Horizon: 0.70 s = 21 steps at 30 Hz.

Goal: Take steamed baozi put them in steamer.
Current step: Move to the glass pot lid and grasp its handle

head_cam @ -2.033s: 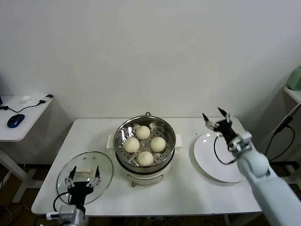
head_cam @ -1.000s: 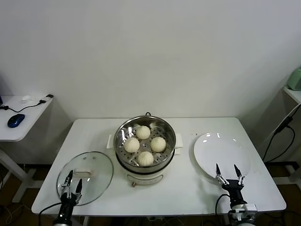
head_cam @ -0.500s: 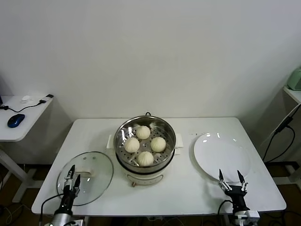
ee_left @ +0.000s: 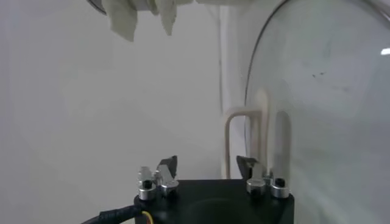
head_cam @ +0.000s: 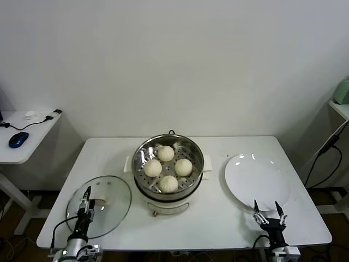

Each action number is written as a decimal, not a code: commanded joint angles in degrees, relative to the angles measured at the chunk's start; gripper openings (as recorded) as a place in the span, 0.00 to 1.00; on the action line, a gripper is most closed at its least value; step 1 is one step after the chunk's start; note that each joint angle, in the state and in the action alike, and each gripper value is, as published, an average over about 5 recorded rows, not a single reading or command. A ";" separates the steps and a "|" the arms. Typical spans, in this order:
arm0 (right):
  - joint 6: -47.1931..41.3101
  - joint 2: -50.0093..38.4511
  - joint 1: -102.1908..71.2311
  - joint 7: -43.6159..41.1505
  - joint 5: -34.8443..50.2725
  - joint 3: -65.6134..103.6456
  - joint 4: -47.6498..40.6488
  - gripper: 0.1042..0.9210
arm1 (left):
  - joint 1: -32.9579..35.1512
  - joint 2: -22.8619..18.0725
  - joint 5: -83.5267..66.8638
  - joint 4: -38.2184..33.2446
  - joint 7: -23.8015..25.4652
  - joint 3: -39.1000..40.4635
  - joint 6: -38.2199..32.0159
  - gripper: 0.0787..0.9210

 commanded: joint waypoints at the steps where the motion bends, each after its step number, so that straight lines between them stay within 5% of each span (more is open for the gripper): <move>1: -0.07 0.19 -0.19 -0.17 -0.26 0.01 -0.15 0.88 | -1.18 -0.02 0.22 -0.09 0.74 0.02 -0.05 0.63; 16: -0.77 0.04 -0.76 -0.54 -0.85 0.36 1.63 0.88 | -1.53 -0.95 -0.52 2.75 -0.17 0.98 3.30 0.12; 21: -1.00 0.09 -0.72 0.06 -2.81 0.83 2.29 0.88 | -1.01 -0.99 -1.57 1.05 -0.05 0.73 3.36 0.07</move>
